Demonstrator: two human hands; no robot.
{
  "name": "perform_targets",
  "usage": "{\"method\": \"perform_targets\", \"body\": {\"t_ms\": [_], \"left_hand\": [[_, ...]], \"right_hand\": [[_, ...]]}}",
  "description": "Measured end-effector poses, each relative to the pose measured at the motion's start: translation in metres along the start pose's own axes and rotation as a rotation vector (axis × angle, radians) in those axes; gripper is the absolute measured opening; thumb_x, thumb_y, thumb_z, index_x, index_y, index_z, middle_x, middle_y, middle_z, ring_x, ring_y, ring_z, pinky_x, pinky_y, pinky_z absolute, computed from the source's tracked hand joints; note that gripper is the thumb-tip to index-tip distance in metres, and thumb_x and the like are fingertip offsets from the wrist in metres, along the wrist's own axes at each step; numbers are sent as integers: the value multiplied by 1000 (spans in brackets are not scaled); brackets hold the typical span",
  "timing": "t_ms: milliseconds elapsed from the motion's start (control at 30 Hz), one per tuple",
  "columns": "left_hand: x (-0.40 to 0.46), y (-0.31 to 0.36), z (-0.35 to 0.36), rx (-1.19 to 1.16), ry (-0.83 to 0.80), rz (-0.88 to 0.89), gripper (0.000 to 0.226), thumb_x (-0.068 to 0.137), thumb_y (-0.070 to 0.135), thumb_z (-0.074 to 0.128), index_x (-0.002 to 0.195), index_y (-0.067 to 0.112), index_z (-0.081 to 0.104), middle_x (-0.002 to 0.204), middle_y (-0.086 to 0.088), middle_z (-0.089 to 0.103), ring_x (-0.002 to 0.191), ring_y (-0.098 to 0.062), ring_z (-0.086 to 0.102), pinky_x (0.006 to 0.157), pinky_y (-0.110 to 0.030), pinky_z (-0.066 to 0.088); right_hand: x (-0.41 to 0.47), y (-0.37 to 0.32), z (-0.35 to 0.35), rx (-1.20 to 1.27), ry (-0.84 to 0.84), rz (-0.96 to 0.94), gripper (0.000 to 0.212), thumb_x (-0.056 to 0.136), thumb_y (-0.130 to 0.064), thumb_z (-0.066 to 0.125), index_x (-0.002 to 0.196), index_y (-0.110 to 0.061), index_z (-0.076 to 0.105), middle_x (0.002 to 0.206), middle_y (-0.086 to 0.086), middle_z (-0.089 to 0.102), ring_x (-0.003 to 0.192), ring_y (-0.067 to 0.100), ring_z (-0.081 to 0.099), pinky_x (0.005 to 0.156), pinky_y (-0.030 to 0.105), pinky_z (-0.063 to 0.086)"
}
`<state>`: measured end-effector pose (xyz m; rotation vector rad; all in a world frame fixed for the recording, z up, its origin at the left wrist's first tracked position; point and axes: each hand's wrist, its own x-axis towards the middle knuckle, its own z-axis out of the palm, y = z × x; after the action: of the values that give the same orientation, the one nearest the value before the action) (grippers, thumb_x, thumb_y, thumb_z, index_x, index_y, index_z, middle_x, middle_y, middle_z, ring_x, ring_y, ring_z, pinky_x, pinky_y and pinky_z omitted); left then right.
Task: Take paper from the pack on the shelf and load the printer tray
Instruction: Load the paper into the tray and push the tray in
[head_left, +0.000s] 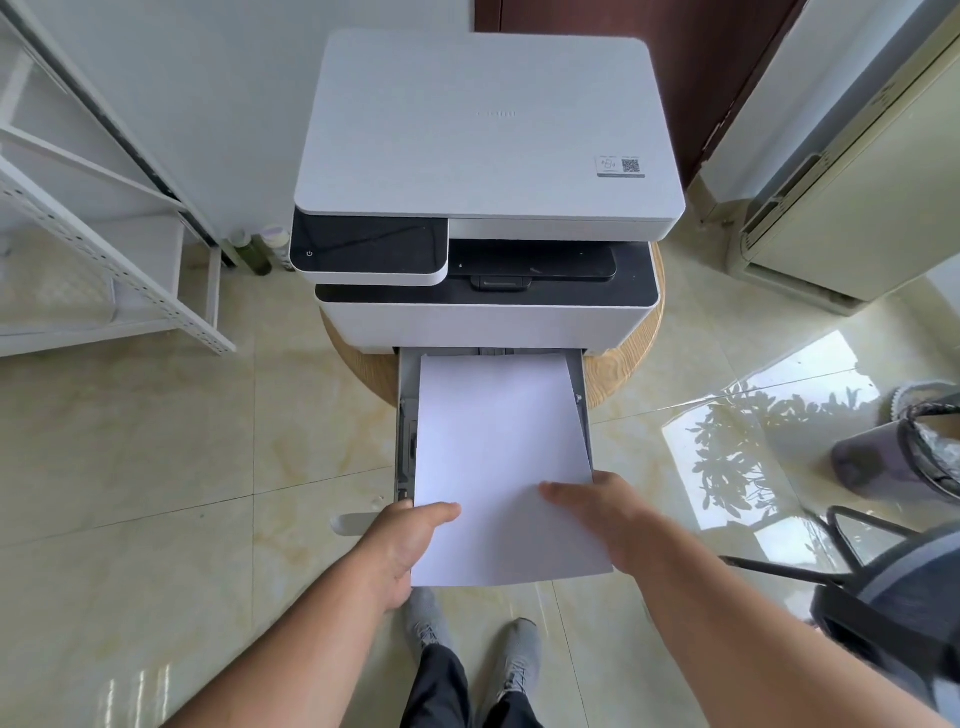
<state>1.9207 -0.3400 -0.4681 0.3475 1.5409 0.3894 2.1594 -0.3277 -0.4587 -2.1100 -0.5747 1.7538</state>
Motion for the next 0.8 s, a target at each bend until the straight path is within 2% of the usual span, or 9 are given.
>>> {"method": "perform_targets", "body": {"t_ms": [67,133,167,267,333,400,467,600,800], "left_hand": [[0,2,-1,-16,-5,-22,33,89,19,75,120,10,66,107,-12,79,95,-33,76,82,-41,62],[-1,3,-2,-22,-5,-22,25,94,14,69,119,11,67,107,-12,79,90,-30,75,68,-33,59],[-1,5,-1,-29,6,-17,24,95,13,68,119,11,67,108,-11,79,90,-29,75,65,-31,57],[2,8,1,-69,12,-3,21,96,11,67,117,11,67,110,-10,78,92,-29,74,67,-32,57],[4,11,5,-84,9,4,18,96,10,66,114,13,68,108,-9,78,91,-28,73,69,-32,56],[8,14,9,-95,9,12,13,96,9,65,108,14,68,104,-7,77,88,-27,72,69,-32,54],[10,18,13,-99,8,16,10,97,8,65,102,15,68,100,-6,77,86,-25,71,70,-32,54],[13,26,14,-83,15,41,10,97,9,64,104,14,69,98,-5,76,84,-24,70,68,-30,53],[13,21,1,-17,-3,27,20,98,12,62,117,11,66,118,-11,74,89,-30,77,69,-39,64]], "right_hand": [[3,-4,2,5,11,-20,38,81,-25,87,112,-8,73,100,12,79,91,34,77,84,45,63],[6,-6,4,11,13,-25,23,88,-21,83,104,-9,72,91,9,77,78,29,74,70,35,59],[6,-7,4,14,23,-27,20,89,-21,82,101,-9,72,89,8,76,75,28,72,68,32,58],[9,-5,2,35,74,-23,15,87,-19,78,95,-7,73,94,16,76,78,31,68,75,36,55],[6,-2,-3,42,111,-10,4,88,-12,68,89,-9,71,95,17,72,78,30,63,66,32,54],[3,2,-8,64,129,-1,12,91,-5,58,91,-6,69,92,15,65,77,28,61,57,30,58],[0,2,-11,85,125,-9,15,93,-2,54,94,-2,69,91,14,62,75,27,60,56,30,62],[5,-1,-10,86,132,-6,15,94,1,53,90,-2,67,90,14,61,74,25,59,52,27,61],[19,-2,0,139,164,19,16,93,3,55,101,-2,69,102,17,66,82,30,65,46,26,58]]}}
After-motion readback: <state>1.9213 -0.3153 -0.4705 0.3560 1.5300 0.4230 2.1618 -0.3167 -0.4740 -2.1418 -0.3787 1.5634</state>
